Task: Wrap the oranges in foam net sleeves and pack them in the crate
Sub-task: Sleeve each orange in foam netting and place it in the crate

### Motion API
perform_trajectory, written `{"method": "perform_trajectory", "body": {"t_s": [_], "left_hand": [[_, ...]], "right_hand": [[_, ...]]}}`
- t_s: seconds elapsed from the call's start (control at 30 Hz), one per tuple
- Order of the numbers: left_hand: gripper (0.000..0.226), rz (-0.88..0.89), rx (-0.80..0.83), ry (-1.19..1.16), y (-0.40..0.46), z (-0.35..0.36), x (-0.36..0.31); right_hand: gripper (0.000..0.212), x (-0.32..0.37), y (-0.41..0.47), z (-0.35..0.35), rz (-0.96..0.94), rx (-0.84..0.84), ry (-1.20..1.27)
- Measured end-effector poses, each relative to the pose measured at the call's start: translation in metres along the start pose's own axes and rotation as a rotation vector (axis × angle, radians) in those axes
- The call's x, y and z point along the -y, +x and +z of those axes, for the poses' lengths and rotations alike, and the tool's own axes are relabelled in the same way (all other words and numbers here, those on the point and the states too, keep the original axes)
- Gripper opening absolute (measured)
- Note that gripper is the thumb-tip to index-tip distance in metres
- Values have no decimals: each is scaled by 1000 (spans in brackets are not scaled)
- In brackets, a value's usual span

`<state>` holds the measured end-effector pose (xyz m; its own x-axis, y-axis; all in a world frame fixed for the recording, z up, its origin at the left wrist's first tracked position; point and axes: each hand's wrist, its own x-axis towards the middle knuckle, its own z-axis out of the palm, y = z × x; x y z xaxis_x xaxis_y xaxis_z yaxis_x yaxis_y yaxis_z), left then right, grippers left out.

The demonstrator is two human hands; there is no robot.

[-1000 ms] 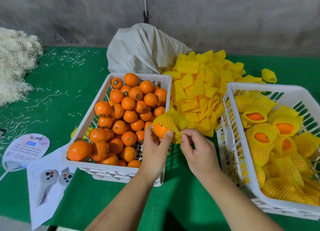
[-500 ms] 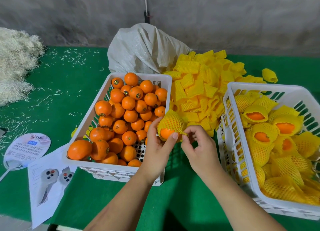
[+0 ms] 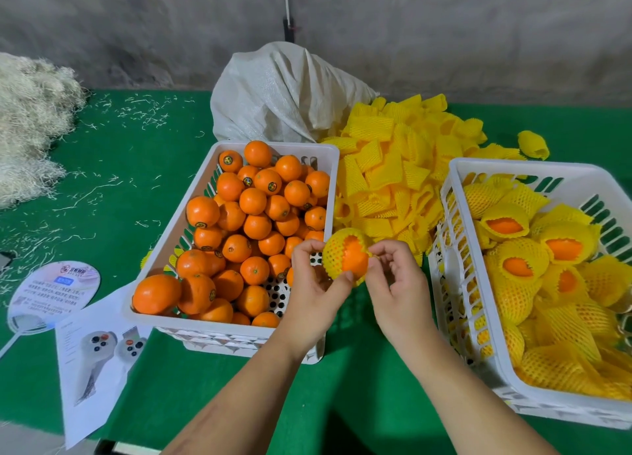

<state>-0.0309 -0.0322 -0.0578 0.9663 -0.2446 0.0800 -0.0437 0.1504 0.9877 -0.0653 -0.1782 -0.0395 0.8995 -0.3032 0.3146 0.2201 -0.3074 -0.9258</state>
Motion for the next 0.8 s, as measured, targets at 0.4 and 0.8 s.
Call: {"method": "perform_trajectory", "body": {"t_s": [0.4,0.8], "left_hand": [[53,-6,4,20,6,-2,3],[87,203,46,448,-2,5,3]], "right_hand": [[21,14,4,-1,-126,75,-89],[51,8,9,5,-99,132,-410]]}}
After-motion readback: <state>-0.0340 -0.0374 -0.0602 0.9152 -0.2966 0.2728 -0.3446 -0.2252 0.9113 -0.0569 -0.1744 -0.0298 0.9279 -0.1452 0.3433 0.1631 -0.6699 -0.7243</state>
